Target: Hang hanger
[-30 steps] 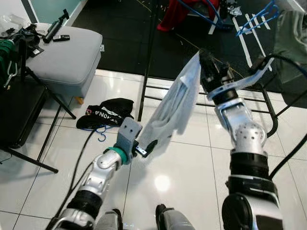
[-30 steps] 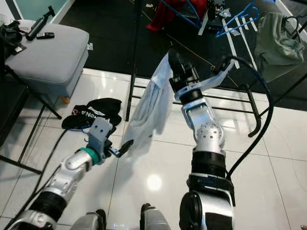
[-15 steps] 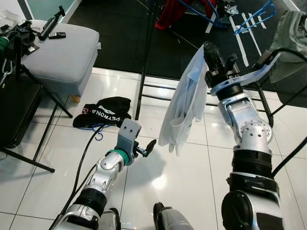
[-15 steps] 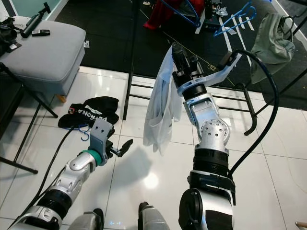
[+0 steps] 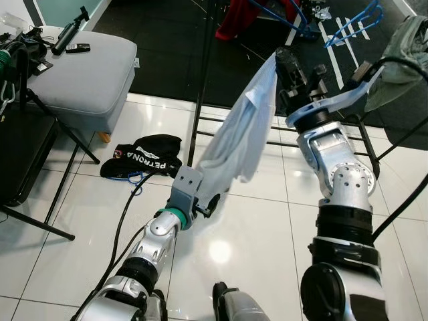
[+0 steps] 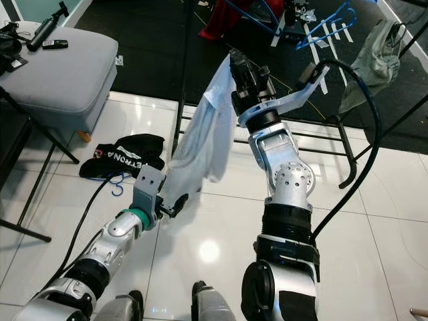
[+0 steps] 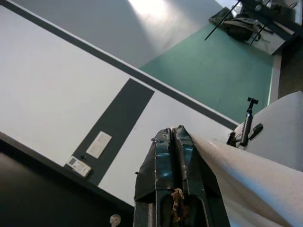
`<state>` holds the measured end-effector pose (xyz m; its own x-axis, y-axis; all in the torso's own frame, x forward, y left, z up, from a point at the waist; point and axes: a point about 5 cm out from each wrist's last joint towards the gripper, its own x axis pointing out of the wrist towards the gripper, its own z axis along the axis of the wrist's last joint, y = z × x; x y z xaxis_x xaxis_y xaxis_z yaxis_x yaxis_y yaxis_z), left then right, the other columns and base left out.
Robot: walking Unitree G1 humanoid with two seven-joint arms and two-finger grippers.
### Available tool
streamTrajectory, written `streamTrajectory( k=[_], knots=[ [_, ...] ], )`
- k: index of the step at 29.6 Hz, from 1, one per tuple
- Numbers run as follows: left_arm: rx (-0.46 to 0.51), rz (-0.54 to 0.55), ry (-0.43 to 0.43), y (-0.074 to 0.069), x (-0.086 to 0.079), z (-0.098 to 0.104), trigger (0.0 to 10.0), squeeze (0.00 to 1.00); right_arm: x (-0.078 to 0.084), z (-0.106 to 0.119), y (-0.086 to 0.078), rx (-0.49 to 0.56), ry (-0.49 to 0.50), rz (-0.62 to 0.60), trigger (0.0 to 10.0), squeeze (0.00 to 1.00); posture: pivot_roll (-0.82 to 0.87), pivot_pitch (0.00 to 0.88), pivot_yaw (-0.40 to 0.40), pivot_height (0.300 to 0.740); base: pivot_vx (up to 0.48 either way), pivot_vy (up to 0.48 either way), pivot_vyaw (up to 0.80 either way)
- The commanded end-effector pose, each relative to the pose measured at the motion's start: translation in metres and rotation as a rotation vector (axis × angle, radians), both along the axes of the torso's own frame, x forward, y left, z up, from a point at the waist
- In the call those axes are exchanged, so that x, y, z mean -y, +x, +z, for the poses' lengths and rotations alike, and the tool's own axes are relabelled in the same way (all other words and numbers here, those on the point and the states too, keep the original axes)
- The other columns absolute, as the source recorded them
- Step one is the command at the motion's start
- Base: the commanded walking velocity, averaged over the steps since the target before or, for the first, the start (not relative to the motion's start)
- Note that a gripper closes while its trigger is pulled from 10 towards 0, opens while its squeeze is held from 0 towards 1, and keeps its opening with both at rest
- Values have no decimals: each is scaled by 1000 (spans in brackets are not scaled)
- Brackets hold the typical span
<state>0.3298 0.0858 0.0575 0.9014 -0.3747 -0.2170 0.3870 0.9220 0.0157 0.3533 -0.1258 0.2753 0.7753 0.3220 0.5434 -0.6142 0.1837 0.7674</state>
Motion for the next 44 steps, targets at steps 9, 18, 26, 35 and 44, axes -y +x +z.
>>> streamTrajectory(
  k=[9,18,26,35,44],
  knots=[
    [63,128,-117,8,-8,9,10000,1000,-28,12,-12,42,26,109,0,0,-100,149,-81,740,0,0,0],
    [65,29,-273,8,10,15,10000,0,-36,16,-19,65,27,171,0,0,-119,149,-80,740,0,0,0],
    [29,-39,-311,0,21,8,0,0,-36,20,-25,83,40,203,0,0,-122,152,-76,740,0,0,0],
    [40,-16,-308,0,14,6,0,0,-33,22,-25,91,44,206,0,0,-120,153,-75,740,0,0,0],
    [65,39,-307,5,-3,9,0,0,-29,20,-25,88,43,201,0,0,-110,149,-75,740,0,0,0]
  ],
)
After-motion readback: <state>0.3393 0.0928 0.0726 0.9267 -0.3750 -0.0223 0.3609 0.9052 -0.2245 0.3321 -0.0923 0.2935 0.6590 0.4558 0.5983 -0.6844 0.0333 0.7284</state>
